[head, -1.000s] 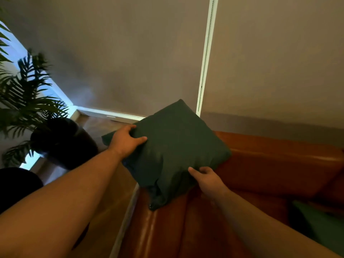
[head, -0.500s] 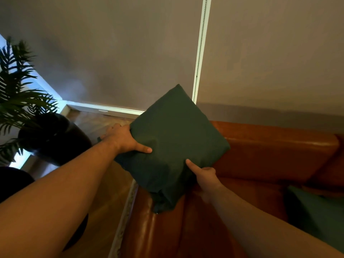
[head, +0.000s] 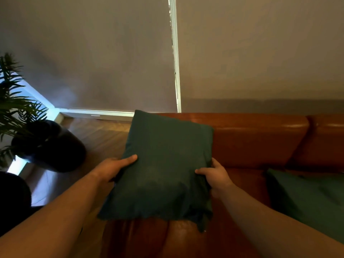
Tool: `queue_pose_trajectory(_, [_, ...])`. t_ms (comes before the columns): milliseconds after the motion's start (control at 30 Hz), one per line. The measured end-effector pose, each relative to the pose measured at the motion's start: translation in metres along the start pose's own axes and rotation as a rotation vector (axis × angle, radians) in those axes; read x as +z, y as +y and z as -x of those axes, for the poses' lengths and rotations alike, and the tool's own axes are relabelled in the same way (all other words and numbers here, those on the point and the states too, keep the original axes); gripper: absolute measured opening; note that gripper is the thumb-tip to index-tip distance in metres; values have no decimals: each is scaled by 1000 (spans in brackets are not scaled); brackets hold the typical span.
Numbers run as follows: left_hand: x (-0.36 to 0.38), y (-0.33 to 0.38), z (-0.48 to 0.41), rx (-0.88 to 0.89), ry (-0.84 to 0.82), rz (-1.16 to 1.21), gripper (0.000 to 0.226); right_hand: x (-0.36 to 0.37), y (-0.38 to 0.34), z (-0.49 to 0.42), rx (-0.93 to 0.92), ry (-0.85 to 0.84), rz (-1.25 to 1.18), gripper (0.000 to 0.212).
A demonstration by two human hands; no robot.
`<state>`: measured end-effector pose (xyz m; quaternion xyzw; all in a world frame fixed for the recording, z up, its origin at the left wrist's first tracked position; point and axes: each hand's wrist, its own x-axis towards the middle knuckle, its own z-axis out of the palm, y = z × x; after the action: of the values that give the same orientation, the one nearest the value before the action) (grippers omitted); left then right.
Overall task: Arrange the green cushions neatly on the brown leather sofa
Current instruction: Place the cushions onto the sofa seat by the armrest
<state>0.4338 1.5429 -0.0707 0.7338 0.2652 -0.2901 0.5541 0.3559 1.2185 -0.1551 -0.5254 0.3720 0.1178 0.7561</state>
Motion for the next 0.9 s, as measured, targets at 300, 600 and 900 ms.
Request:
queue_pose_trajectory(300, [149, -101, 36, -33, -142, -71, 60, -166, 29, 30, 6, 130, 49, 78])
queue_pose_trajectory(600, [229, -177, -5, -47, -119, -39, 39, -249, 93, -6, 48, 190, 183, 84])
queue_pose_trajectory(900, [267, -221, -59, -53, -85, -101, 32, -269, 134, -50, 86, 199, 429, 93])
